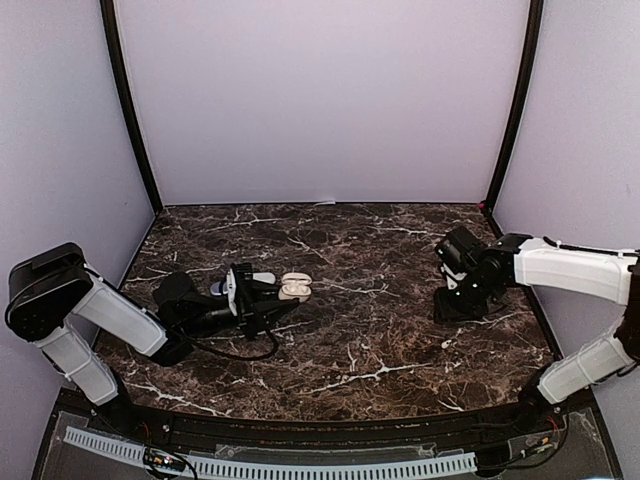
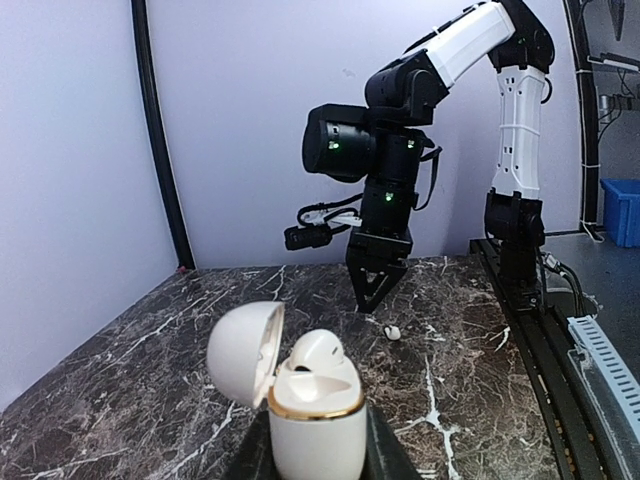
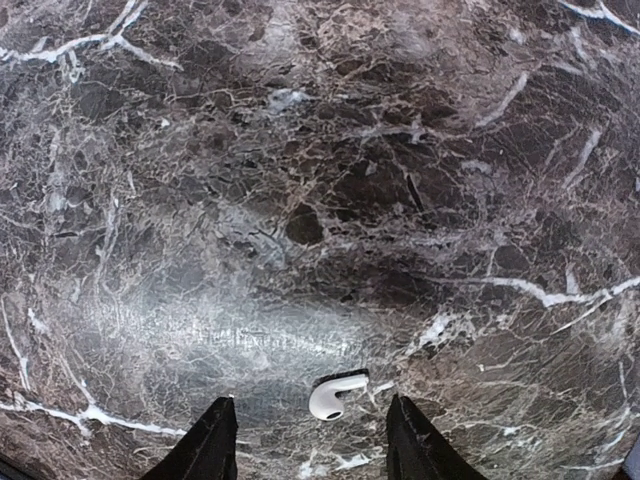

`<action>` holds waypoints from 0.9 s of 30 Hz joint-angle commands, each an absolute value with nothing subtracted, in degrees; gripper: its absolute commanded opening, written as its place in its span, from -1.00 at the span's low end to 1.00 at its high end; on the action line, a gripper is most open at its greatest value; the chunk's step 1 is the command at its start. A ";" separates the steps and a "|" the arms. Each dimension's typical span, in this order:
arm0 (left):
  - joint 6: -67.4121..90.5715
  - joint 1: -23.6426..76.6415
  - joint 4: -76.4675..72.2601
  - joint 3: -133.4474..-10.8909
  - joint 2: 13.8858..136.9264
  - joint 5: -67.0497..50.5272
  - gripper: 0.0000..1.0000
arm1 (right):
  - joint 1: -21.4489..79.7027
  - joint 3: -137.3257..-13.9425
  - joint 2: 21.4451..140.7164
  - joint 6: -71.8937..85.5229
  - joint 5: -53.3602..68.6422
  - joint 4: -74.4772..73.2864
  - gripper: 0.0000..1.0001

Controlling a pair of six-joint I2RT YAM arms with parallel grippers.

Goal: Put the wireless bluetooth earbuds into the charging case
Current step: Pick up the left earbud from the center of the board.

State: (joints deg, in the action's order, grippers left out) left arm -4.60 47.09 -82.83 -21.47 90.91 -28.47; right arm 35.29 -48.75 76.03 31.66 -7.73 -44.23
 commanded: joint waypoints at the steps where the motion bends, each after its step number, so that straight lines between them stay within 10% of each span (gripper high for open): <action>1: -3.91 46.70 -84.89 -20.20 89.51 -29.39 -0.92 | 35.13 -55.06 81.54 27.24 -9.58 -52.15 0.00; 27: -5.49 46.04 -82.76 -19.24 88.74 -30.97 -0.92 | 38.92 -53.38 90.42 29.65 -7.63 -52.03 -0.33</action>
